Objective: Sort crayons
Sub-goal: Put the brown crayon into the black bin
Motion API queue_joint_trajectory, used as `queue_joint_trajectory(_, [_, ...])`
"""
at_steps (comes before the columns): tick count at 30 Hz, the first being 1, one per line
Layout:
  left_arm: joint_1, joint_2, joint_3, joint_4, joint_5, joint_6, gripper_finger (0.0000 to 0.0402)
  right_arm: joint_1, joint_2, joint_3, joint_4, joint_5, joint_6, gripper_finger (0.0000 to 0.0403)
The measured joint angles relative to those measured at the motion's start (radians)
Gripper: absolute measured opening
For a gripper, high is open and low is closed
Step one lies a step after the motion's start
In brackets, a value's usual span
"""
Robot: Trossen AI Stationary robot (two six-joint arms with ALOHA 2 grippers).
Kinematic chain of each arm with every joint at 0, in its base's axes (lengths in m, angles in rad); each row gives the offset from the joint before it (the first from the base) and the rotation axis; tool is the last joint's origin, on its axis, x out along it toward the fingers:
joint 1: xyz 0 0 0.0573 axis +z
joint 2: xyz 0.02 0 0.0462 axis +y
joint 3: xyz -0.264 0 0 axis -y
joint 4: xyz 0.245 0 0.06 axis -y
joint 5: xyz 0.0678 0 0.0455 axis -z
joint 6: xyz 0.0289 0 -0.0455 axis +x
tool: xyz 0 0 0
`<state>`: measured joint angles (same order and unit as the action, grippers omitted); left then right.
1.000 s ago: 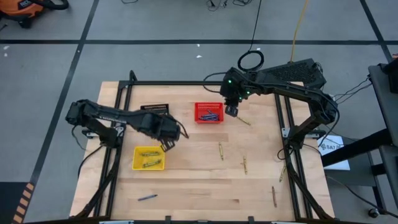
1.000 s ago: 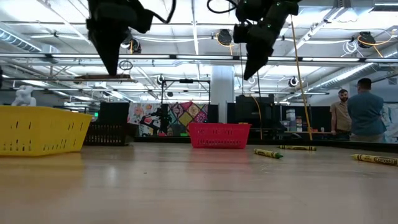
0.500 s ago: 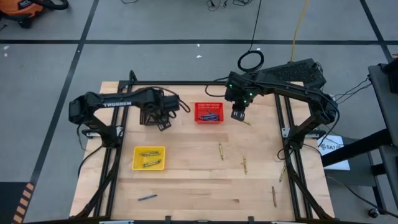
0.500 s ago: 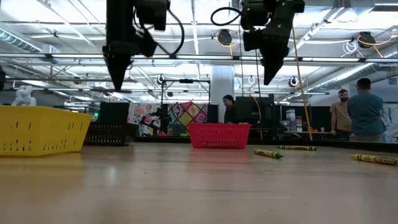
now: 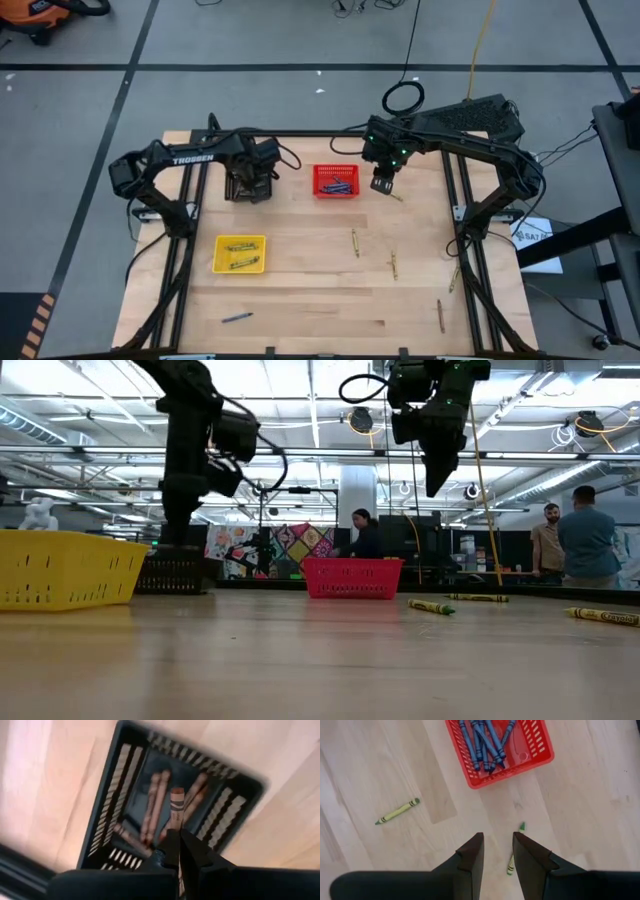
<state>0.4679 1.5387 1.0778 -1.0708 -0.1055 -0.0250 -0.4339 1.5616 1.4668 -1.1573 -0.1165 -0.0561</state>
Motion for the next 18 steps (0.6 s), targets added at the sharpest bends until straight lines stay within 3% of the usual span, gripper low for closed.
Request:
queue_joint_trajectory(10, [0.091,0.0,-0.057,0.015,0.0,0.103,0.0,0.018,0.0,0.0,-0.114,0.0,0.097,0.0091])
queue_joint_trajectory(18, [0.111,0.0,-0.058,0.026,0.048,0.145,0.0,0.117,0.0,0.0,-0.177,0.01,0.21,0.0091])
